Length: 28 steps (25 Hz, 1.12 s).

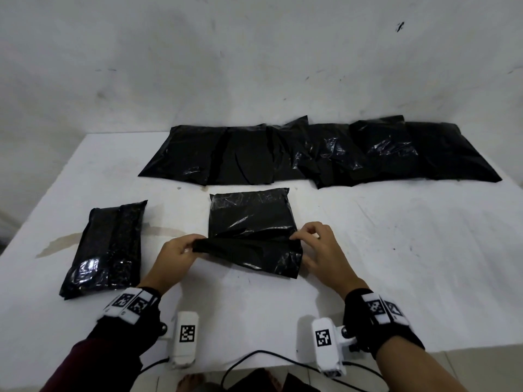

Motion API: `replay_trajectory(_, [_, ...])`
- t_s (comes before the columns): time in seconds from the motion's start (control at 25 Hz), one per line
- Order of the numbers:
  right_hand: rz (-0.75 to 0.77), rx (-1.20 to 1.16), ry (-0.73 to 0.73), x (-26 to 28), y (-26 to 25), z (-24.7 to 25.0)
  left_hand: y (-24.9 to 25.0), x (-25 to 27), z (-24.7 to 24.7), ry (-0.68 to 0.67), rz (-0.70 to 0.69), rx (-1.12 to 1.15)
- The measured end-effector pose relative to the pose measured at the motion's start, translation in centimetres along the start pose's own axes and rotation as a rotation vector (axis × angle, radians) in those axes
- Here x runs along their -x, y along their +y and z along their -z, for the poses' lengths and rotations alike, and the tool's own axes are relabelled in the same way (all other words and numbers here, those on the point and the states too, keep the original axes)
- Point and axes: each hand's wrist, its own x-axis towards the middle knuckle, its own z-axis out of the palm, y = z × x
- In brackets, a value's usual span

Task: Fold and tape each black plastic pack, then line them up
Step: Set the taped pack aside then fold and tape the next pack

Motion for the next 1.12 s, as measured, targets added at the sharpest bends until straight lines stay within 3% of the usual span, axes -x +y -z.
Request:
replay_trajectory(0.16, [-0.195, -0.247, 0.034, -1.0, -0.5, 0.7, 1.2, -0.2, 0.2, 0.005, 0.023, 0.117])
replay_trajectory(0.36, [-0.407, -0.447, 0.05, -2.9, -1.3, 0.8, 1.6, -1.1, -0.8, 0.1, 0.199, 0.341])
replay_trajectory(0.56, [-0.617, -0.461, 0.037, -4.5, -2.4, 0.1, 1.8, -2.2, -1.8, 0.177, 0.303, 0.366])
replay_trajectory(0.8, [-0.678, -0.441, 0.067, -5.3, -3.0, -0.3, 2.5, -2.3, -3.1, 0.268, 0.348, 0.224])
replay_trajectory(1.0, [-0.644, -0.485, 0.083, -4.2, -2.4, -0.2, 2.2, -1.7, -2.9, 0.249, 0.349, 0.298])
replay_trajectory(1.12, [-0.652, -0.472, 0.07, -4.0, -2.4, 0.0, 1.6, -1.6, -2.5, 0.285, 0.372, 0.225])
